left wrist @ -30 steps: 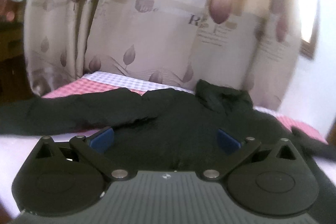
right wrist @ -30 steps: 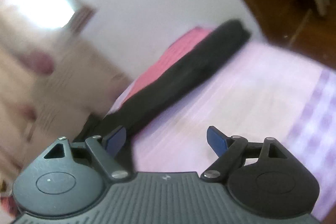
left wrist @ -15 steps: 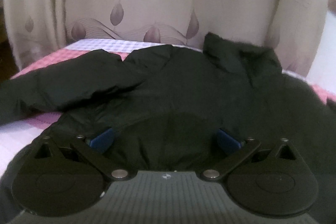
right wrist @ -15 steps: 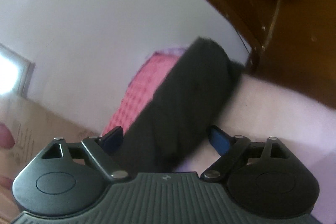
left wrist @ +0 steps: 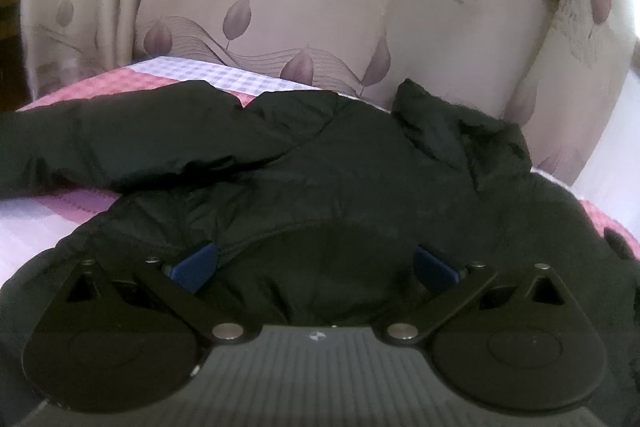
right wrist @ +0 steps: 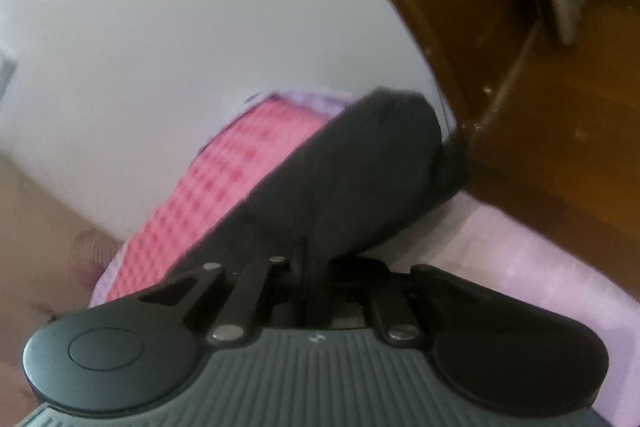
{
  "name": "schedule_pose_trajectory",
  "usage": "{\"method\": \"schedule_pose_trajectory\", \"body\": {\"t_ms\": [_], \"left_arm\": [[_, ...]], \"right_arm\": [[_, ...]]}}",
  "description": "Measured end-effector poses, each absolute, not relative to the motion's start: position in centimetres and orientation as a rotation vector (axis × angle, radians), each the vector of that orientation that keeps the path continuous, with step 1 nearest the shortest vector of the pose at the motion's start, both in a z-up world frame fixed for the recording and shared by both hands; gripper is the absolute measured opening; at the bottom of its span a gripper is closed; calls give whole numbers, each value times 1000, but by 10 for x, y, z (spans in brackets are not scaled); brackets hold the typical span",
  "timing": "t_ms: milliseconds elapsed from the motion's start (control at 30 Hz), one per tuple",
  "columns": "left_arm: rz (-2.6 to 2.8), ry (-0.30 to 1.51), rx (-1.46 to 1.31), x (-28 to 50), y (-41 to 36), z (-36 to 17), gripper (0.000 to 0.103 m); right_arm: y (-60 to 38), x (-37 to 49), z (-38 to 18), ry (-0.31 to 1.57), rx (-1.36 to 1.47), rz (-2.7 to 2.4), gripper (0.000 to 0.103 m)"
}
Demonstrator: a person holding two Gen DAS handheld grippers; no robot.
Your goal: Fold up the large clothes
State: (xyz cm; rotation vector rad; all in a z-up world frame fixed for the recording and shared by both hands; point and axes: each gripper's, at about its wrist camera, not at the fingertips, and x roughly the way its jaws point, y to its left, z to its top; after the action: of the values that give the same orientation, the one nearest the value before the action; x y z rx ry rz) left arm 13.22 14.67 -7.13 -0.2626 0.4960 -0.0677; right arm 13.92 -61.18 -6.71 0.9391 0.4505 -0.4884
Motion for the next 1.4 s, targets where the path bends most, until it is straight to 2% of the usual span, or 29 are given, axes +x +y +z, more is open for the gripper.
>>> {"method": "schedule_pose_trajectory", "body": {"t_ms": [133, 300, 433, 533, 667, 800, 967, 1033, 1067, 1133, 1167, 1400], "left_arm": [[-73, 464, -345, 129, 158, -73, 103], [-62, 429, -421, 124, 168, -73, 103], [-46, 400, -487, 119, 177, -74, 103], [-38, 380, -527, 116, 183, -74, 103], [-34, 367, -564, 114, 190, -75, 103], [-38, 363, -583, 114, 192, -76, 103], [-38, 365, -587, 115, 193, -76, 103], [-37, 366, -589, 115, 193, -77, 103], [-37, 366, -591, 115, 194, -77, 103], [-38, 368, -591, 115, 194, -77, 103], [-38, 368, -591, 115, 194, -77, 103], [-43, 367, -597, 115, 194, -76, 103]], "right_arm": [[-569, 157, 13, 302, 793, -387, 7], [-439, 189, 116, 167, 566, -38, 7], [-314, 215, 146, 127, 427, 223, 7], [-235, 238, 130, 154, 356, 349, 7], [-151, 260, 78, 269, 297, 432, 7], [-112, 278, 22, 385, 226, 426, 7], [-82, 279, -15, 484, 70, 442, 10], [-66, 273, -24, 497, -41, 446, 17], [-58, 268, -28, 500, -83, 457, 30], [-50, 257, -32, 502, -156, 477, 81], [-47, 252, -32, 490, -175, 477, 88], [-74, 210, -6, 377, -96, 468, 88]]}}
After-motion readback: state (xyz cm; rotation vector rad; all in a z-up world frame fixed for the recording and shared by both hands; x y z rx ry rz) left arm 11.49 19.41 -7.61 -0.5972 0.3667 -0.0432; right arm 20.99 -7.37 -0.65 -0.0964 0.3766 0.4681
